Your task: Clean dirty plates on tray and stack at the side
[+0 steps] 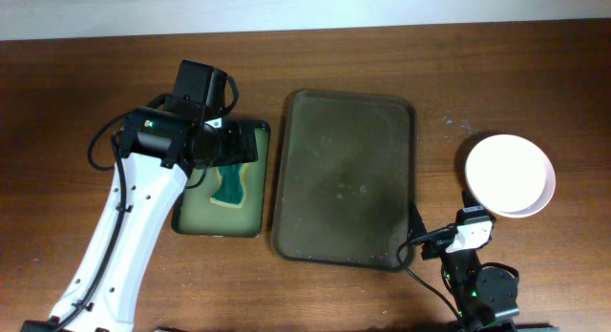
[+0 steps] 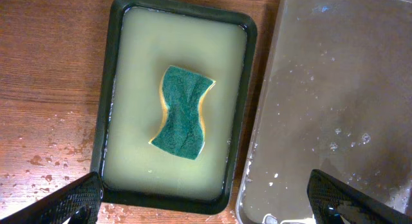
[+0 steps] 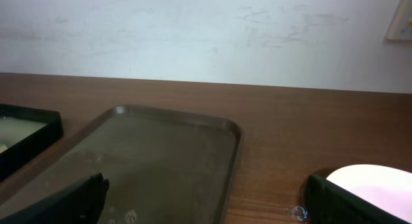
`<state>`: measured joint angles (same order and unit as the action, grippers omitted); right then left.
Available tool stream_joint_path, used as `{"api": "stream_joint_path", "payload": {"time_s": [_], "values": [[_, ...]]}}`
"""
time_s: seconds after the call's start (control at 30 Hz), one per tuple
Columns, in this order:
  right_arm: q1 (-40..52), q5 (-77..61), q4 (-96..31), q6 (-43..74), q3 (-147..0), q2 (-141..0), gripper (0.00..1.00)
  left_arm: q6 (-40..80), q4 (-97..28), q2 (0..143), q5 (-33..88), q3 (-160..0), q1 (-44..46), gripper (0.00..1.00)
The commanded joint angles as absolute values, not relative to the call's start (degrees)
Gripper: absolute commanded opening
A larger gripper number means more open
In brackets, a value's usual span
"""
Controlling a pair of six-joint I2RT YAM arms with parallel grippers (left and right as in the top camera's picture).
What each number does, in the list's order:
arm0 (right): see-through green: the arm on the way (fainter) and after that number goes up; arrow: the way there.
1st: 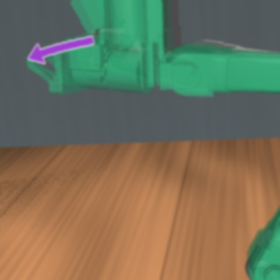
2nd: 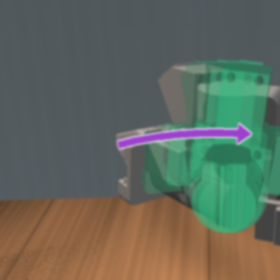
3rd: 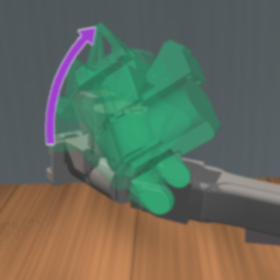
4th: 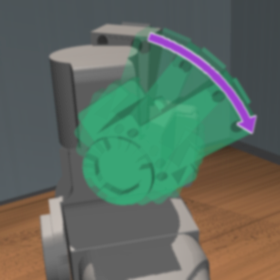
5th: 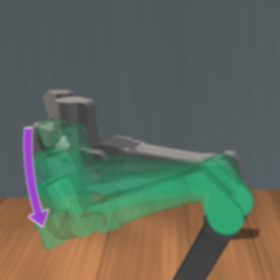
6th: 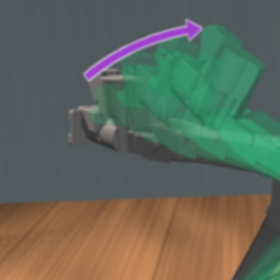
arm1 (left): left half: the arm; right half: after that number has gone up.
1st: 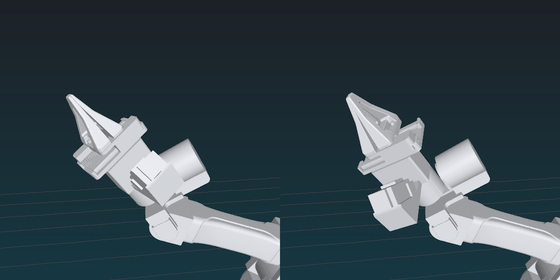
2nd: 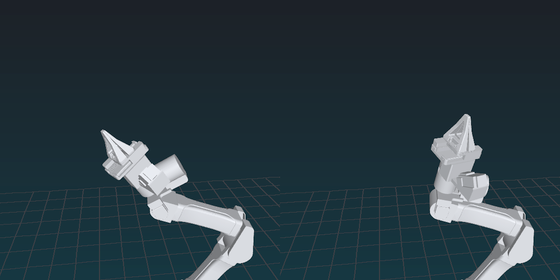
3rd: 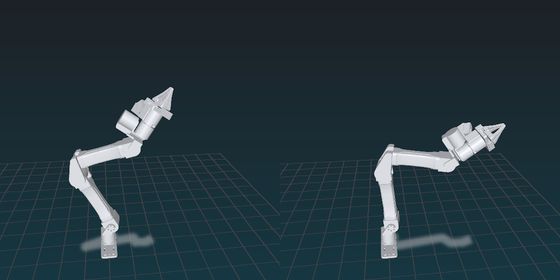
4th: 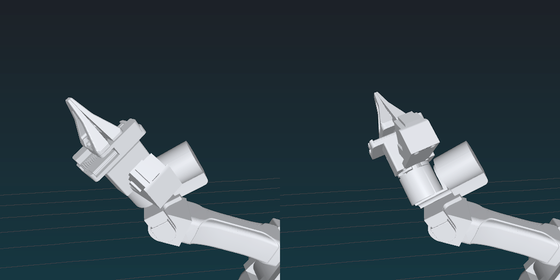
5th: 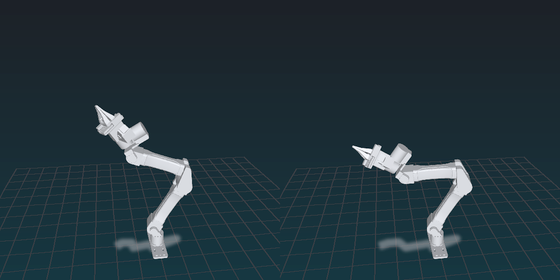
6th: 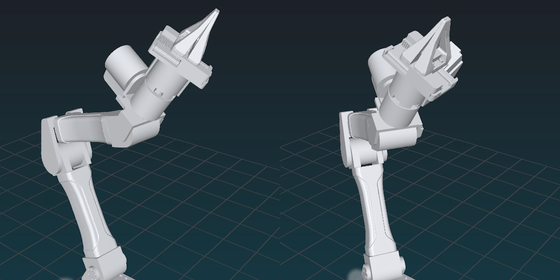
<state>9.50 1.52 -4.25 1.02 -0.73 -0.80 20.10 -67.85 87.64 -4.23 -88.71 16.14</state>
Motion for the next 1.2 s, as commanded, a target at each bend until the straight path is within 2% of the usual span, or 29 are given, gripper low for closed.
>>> {"api": "stream_joint_path", "payload": {"time_s": [0.0, 0.17, 0.3, 0.47, 0.53, 0.63, 0.83, 1.03, 1.17], "values": [[9.37, 2.2, -4.47, 0.64, -0.32, -0.36, 0.98, 19.64, -67.75, 87.09, -3.84, -89.23, 15.81, 0.99], [9.37, 2.2, -4.47, 0.64, -0.32, -0.36, 0.98, 19.64, -69.67, 86.67, -3.86, -89.08, 16.08, 0.99], [9.37, 2.17, -4.47, 0.64, -0.32, -0.36, 0.98, 19.62, -61.25, 82.5, -9.85, -85.8, 16.91, 0.99], [9.37, 2.17, -4.47, 0.64, -0.32, -0.36, 0.98, 12.45, -39.05, 67.31, -10.35, -66.57, 17.74, 0.99], [9.37, 2.17, -4.47, 0.64, -0.32, -0.36, 0.98, 6.96, -30.63, 57.65, -10.35, -55.35, 17.67, 0.99], [9.37, 2.17, -4.45, 0.64, -0.32, -0.36, 0.98, 5.93, -21.41, 41.91, -10.0, -39.55, 14.76, 0.99], [9.37, 2.17, -4.47, 0.64, -0.32, -0.36, 0.98, 8.29, -16.45, 13.65, -7.25, -19.33, 8.08, 0.99], [9.37, 2.17, -4.45, 0.64, -0.32, -0.36, 0.98, 8.27, -9.5, 1.1, -6.85, -8.49, 7.7, 0.99], [9.37, 2.2, -4.47, 0.64, -0.32, -0.36, 0.98, 8.27, -1.65, 0.27, -4.14, -0.32, 7.81, 0.99]]}}
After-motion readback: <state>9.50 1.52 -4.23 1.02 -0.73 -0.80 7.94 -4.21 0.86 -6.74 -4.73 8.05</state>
